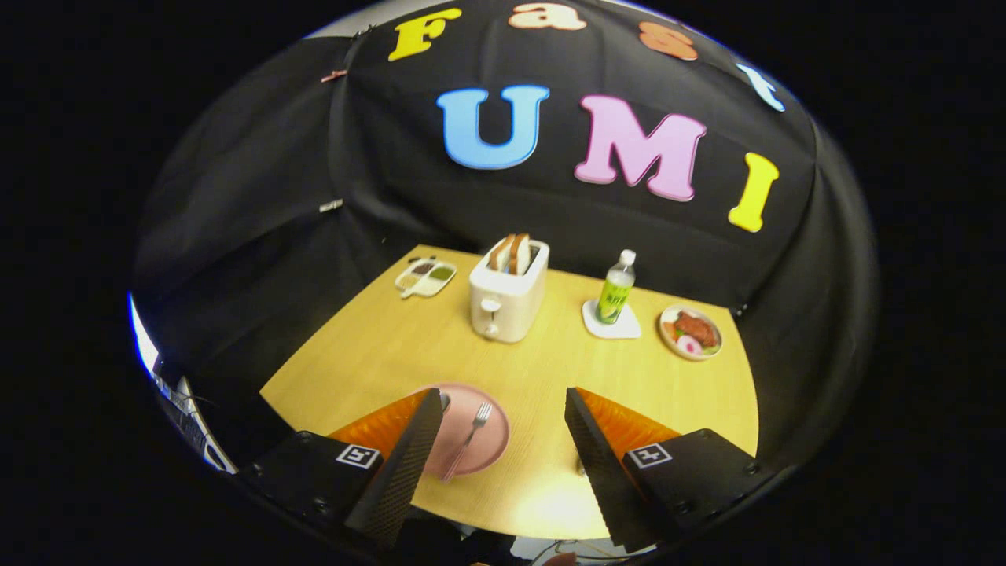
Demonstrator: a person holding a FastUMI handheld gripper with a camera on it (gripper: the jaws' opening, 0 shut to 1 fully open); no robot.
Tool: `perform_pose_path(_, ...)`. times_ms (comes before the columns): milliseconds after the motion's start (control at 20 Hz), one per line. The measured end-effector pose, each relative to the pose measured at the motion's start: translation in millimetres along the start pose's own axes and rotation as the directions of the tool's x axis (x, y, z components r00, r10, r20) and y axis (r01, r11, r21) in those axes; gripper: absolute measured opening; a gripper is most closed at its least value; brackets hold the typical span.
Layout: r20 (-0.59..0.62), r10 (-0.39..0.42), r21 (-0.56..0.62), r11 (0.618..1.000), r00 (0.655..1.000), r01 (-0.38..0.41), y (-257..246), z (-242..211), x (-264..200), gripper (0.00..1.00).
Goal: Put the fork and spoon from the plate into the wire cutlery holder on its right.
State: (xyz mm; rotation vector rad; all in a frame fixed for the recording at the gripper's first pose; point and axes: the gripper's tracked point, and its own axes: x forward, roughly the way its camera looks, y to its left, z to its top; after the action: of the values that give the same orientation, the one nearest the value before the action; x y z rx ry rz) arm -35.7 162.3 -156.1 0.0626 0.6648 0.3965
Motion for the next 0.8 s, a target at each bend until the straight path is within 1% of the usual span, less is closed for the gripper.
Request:
perform_pose_path(100,-0.106,0.025,0.022,1.0,0.994,-0.022,15.4,-32.3,20.5,0.97)
perform_pose_path(300,-0.28,0.049,0.03,0.999,0.959,-0.042,31.8,-80.2,57.0,0.91)
perform_pose_path(450,-0.383,0.052,0.024,0.999,0.922,-0.046,38.7,-113.7,81.0,0.82)
perform_pose_path(600,-0.462,0.038,0.023,0.999,0.886,-0.031,42.3,-141.5,104.1,0.79)
perform_pose_path(700,-0.499,0.018,0.008,1.0,0.866,-0.017,43.0,-154.6,117.7,0.73)
perform_pose_path(750,-0.518,0.009,-0.002,1.0,0.855,-0.012,43.7,-161.2,124.3,0.67)
perform_pose_path(800,-0.534,0.006,-0.003,1.0,0.845,-0.009,45.2,-166.6,131.2,0.64)
